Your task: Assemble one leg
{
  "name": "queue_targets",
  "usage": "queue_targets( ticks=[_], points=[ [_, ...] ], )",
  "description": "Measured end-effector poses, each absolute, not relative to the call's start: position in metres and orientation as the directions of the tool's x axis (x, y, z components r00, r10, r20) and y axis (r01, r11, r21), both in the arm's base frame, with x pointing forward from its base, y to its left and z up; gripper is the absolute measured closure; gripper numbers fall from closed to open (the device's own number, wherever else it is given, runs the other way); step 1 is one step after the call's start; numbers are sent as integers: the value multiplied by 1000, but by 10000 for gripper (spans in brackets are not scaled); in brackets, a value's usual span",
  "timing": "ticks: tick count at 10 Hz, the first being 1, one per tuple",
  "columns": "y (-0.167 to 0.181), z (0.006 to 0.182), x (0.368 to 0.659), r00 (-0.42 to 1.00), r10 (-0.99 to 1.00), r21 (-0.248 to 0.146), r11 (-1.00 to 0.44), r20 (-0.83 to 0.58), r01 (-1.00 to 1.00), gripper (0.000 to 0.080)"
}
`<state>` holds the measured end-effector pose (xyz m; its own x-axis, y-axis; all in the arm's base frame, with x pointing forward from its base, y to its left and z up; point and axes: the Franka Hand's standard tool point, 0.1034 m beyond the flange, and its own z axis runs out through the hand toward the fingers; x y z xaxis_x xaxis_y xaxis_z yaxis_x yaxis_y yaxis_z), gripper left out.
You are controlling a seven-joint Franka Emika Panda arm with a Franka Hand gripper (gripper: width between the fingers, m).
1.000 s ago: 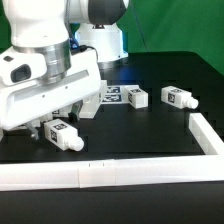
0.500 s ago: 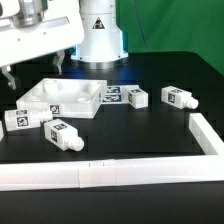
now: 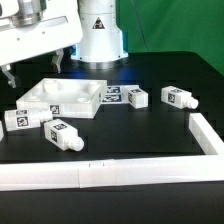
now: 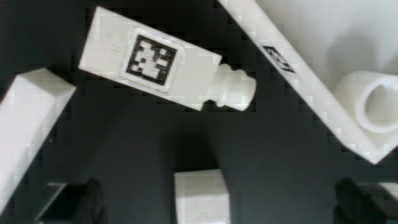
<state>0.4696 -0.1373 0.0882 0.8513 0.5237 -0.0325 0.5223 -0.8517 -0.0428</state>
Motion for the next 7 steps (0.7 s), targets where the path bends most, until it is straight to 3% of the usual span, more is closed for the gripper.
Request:
queue_targets(
  ticks=[2,3,5,7],
  points=[
    [-120,77,428,950,304,-39,-953,-67,302,150],
    [-113,74,421,970,228,-40,-973,-81,226,150],
    [-131,60,404,984,155,-92,-985,-86,147,150],
    [-131,60,405,985,151,-93,-985,-84,143,150]
  ],
)
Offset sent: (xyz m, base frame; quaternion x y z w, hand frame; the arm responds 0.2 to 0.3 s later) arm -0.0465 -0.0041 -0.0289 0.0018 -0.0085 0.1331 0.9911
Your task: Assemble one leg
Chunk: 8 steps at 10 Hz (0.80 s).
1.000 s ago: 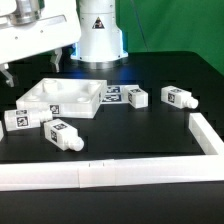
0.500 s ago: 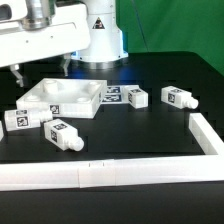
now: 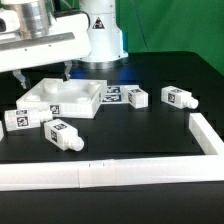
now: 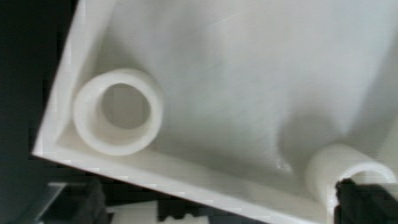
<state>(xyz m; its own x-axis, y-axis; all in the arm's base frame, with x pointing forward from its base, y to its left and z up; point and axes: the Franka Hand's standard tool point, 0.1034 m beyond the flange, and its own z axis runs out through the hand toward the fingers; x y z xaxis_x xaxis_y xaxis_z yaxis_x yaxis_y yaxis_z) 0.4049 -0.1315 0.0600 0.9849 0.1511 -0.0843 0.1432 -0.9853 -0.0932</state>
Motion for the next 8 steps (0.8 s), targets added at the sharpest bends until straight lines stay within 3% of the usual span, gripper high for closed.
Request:
queue_targets(
  ticks=[4,8],
  points=[
    [-145,54,388,993,45,-85,-996,-111,35,150],
    [-175,24,355,990,-34,-81,-996,-140,-45,150]
  ],
)
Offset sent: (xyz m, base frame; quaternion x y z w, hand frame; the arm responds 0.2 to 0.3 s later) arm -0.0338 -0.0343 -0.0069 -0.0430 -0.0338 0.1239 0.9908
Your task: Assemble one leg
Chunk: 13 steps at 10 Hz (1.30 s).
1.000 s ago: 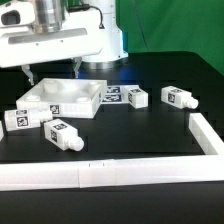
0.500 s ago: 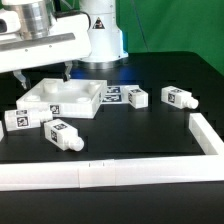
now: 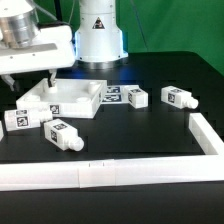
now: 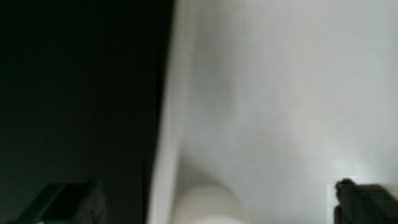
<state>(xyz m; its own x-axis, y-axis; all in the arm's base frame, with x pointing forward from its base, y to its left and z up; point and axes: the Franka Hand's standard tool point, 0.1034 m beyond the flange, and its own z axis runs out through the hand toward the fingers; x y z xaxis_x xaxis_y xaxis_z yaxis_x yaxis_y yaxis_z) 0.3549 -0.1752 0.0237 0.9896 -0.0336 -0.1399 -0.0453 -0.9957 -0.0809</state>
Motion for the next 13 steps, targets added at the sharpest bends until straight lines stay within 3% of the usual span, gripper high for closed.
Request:
queue_targets(
  ticks=[3,7,8,9,10,11,12,13],
  points=[
    [-178,8,345,989,-22,-78,-996,-147,-34,150],
    [-178,8,346,989,-19,-79,-996,-146,-31,179],
    [-178,8,346,989,-19,-79,-996,-147,-31,358],
    [-178,8,346,989,-19,-79,-996,-147,-31,358],
    [-178,8,346,989,-19,-79,-996,-147,-31,545],
    [-178,8,346,989,-19,-79,-996,-147,-31,680],
    [-178,8,346,989,-14,-80,-996,-147,-26,680],
    [-178,8,346,989,-11,-80,-997,-146,-23,745]
  ],
)
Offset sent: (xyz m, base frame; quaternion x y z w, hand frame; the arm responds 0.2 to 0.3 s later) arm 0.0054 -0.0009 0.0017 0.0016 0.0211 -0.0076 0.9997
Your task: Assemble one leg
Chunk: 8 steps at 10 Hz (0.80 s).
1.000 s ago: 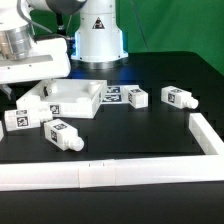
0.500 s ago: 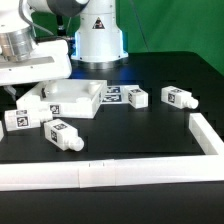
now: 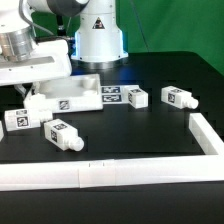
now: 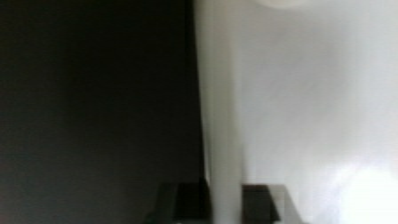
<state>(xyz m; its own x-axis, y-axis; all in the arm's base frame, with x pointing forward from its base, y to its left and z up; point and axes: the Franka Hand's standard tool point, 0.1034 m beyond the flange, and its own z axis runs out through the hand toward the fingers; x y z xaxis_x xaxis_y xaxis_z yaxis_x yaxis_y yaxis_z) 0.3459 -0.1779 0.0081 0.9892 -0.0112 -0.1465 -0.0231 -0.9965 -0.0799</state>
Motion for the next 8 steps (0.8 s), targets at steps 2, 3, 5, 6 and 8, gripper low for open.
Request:
queue_targets(
  ticks=[2,3,5,6,8],
  points=[
    [-178,8,346,989,-11,-80,-997,-147,-23,745],
    [-178,8,346,989,-11,-80,-997,-147,-23,745],
    [-176,8,347,989,-7,-79,-997,-146,-19,745],
    [-175,8,348,989,-5,-78,-997,-146,-17,745],
    [-134,39,383,974,-52,-85,-994,-219,-72,745]
  ],
)
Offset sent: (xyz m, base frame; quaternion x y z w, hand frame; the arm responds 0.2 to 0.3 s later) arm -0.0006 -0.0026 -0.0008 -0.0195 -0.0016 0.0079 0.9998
